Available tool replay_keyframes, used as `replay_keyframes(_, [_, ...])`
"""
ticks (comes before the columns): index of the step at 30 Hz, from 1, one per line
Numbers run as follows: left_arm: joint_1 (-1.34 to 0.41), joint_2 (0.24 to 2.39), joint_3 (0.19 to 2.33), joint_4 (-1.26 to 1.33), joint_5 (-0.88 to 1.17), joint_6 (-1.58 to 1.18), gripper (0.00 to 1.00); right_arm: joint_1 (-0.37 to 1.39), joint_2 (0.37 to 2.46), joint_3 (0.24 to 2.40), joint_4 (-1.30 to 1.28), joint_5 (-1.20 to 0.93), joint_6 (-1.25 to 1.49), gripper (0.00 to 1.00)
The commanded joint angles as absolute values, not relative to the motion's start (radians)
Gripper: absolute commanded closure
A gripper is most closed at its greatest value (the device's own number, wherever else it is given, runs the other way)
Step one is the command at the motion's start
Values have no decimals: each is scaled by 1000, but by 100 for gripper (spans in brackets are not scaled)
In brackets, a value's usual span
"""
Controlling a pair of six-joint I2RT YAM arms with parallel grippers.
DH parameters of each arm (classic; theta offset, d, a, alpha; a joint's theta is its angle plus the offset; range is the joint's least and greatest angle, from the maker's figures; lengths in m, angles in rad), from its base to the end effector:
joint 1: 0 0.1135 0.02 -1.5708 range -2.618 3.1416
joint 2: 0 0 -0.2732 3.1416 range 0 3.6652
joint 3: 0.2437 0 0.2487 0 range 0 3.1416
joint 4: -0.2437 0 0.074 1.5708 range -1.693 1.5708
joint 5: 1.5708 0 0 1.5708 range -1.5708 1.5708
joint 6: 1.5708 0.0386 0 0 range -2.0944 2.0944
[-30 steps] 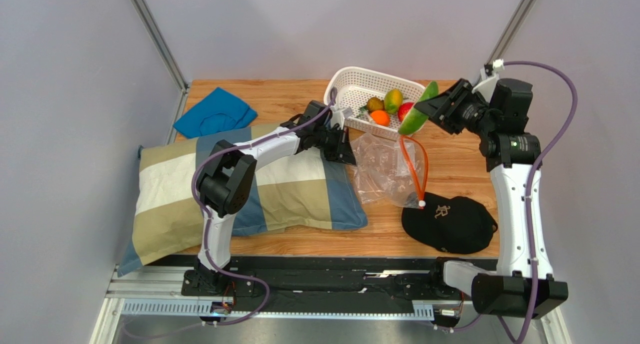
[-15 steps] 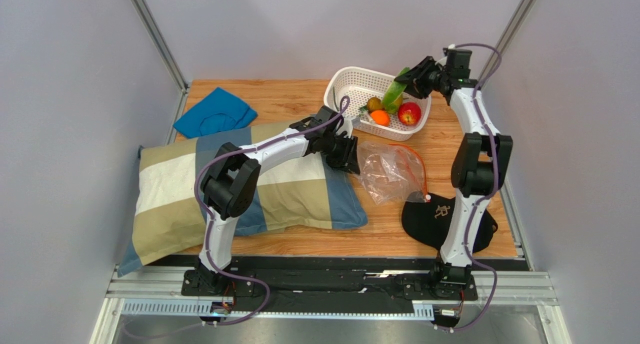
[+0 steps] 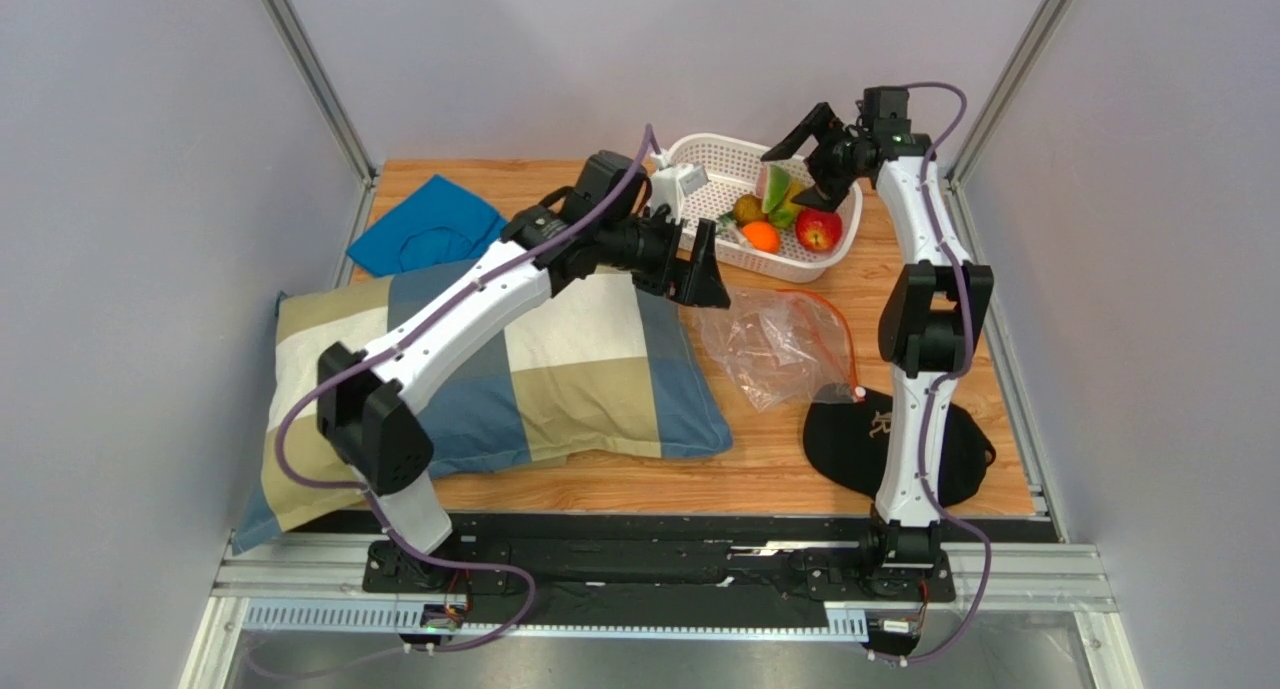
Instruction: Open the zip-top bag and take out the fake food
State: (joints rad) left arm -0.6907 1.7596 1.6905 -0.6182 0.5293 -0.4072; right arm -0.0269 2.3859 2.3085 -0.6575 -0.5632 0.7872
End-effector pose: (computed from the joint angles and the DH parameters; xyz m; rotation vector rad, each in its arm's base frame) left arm 0.2952 -0.2693 0.3570 0.6442 2.3346 -1.1482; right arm 0.5436 0.0060 0.2705 0.6583 2.2955 1.0266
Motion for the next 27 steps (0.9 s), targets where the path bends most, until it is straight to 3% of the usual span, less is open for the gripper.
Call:
replay_keyframes(1, [-768,1576,1688,-614,523,-428,8,-14,2107,2317,-1186,-256,589,0])
replay_keyframes(8, [-876,1046,1268,-473,173,-463,1,276,1444,1745,-1307,43,459,0])
replay_keyframes(12, [-885,712,1114,-433,2,-446,1,391,954,1469,-1231,32,634,0])
replay_keyframes(16, [-885,427,944,-313,-115,-451,1,393,583,1270,-1102,66,741,0])
replay_keyframes(22, [-885,226,870,-117,-49,-497,1,393,332,1158,-852,-17,822,0])
replay_keyframes(27, [-885,238,920,-179,-17,-497,1,393,339,1173,-870,19,812,0])
